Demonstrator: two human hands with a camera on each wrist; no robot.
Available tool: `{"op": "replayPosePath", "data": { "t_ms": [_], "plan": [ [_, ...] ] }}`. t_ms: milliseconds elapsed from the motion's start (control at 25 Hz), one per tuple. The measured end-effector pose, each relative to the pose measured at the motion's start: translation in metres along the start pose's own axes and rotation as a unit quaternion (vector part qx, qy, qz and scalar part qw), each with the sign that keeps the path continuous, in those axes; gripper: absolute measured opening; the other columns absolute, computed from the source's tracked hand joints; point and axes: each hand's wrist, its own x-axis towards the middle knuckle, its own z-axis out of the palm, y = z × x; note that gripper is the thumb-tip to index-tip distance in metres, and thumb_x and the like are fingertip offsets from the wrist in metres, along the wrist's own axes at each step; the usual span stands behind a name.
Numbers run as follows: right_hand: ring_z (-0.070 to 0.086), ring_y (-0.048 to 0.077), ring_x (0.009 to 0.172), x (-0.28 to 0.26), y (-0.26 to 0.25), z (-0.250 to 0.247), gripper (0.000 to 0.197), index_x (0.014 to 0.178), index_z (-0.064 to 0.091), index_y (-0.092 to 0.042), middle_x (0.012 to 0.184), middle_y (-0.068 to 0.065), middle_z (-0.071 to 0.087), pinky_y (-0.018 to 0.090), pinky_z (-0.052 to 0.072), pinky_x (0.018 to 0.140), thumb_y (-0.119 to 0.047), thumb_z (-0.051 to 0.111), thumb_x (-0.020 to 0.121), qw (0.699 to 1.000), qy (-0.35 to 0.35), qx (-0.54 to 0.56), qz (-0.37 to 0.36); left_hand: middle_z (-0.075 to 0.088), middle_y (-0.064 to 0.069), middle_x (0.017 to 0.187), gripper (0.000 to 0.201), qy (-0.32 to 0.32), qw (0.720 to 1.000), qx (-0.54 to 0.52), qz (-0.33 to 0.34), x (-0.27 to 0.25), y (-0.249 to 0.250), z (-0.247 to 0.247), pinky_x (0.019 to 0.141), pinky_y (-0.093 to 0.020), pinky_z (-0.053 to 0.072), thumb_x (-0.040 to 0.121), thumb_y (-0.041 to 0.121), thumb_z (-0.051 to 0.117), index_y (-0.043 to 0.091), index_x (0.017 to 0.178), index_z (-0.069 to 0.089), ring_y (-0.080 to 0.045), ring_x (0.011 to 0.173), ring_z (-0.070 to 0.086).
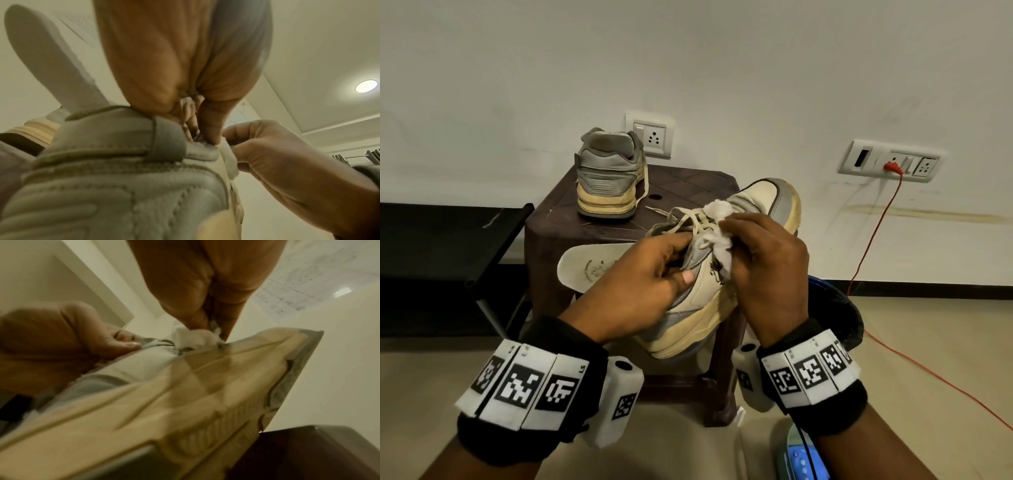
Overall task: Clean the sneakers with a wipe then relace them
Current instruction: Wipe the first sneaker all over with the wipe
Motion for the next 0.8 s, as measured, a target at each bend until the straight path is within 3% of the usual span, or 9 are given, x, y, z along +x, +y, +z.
{"op": "replayPosePath", "data": {
  "t_ms": [120, 240, 400, 440, 560, 680, 800],
  "plan": [
    [0.064, 0.017, 0.094, -0.011, -0.017, 0.000, 0.026, 0.106, 0.069, -0.001, 0.103, 0.011, 0.068, 0.023, 0.052, 0.081, -0.012, 0.064, 0.083, 0.997, -0.027, 0.058, -0.050, 0.070, 0.017, 0.106, 0.045, 0.033, 0.999, 0.006, 0.019, 0.000, 0.002, 0.000, 0.097, -0.031, 0.048, 0.088, -0.004, 0.055, 0.037, 0.106, 0.062, 0.000, 0.104, 0.062],
    [0.062, 0.022, 0.099, -0.021, -0.022, 0.006, 0.026, 0.107, 0.069, 0.000, 0.107, 0.014, 0.067, 0.030, 0.052, 0.085, 0.000, 0.066, 0.081, 0.994, -0.048, 0.056, -0.083, 0.070, 0.015, 0.104, 0.055, 0.055, 0.998, -0.010, 0.016, -0.001, 0.004, -0.003, 0.090, -0.024, 0.050, 0.083, -0.013, 0.052, 0.035, 0.107, 0.061, 0.001, 0.100, 0.064],
    [0.057, 0.025, 0.110, -0.029, -0.026, 0.009, 0.030, 0.113, 0.066, -0.001, 0.117, 0.016, 0.063, 0.034, 0.049, 0.092, -0.003, 0.065, 0.083, 0.994, -0.070, -0.010, -0.080, 0.070, 0.017, 0.080, 0.048, 0.058, 0.998, 0.001, 0.017, 0.000, 0.006, -0.004, 0.062, -0.011, 0.047, 0.083, -0.016, 0.049, 0.028, 0.097, 0.063, 0.004, 0.072, 0.064],
    [0.057, 0.026, 0.111, -0.030, -0.026, 0.009, 0.030, 0.114, 0.066, -0.001, 0.119, 0.017, 0.061, 0.034, 0.050, 0.091, -0.004, 0.067, 0.084, 0.994, -0.073, -0.027, -0.074, 0.070, 0.018, 0.079, 0.047, 0.060, 0.998, 0.011, 0.017, 0.000, 0.006, -0.004, 0.061, -0.011, 0.048, 0.084, -0.014, 0.049, 0.029, 0.095, 0.062, 0.004, 0.072, 0.065],
    [0.060, 0.028, 0.105, -0.029, -0.029, 0.010, 0.025, 0.108, 0.068, -0.001, 0.115, 0.018, 0.063, 0.034, 0.054, 0.083, -0.005, 0.067, 0.083, 0.994, -0.064, -0.048, -0.074, 0.071, 0.013, 0.092, 0.044, 0.062, 0.997, 0.031, 0.024, 0.000, 0.006, -0.004, 0.073, -0.015, 0.052, 0.087, -0.011, 0.051, 0.027, 0.104, 0.064, 0.000, 0.089, 0.066],
    [0.063, 0.026, 0.093, -0.022, -0.025, 0.009, 0.019, 0.099, 0.070, 0.000, 0.105, 0.017, 0.066, 0.034, 0.056, 0.074, -0.007, 0.066, 0.082, 0.996, -0.036, -0.044, -0.075, 0.071, 0.012, 0.093, 0.031, 0.070, 0.996, 0.059, 0.013, 0.001, 0.002, -0.002, 0.073, -0.020, 0.052, 0.090, 0.002, 0.057, 0.027, 0.107, 0.065, -0.001, 0.088, 0.066],
    [0.065, 0.025, 0.088, -0.008, -0.007, 0.010, 0.021, 0.097, 0.071, -0.001, 0.100, 0.013, 0.068, 0.036, 0.057, 0.070, -0.002, 0.070, 0.076, 0.997, -0.022, -0.057, -0.035, 0.068, 0.006, 0.090, 0.018, 0.120, 0.950, 0.289, 0.018, 0.003, -0.002, -0.002, 0.071, -0.040, 0.052, 0.094, 0.029, 0.054, 0.026, 0.111, 0.058, -0.015, 0.083, 0.063]
  ]
}}
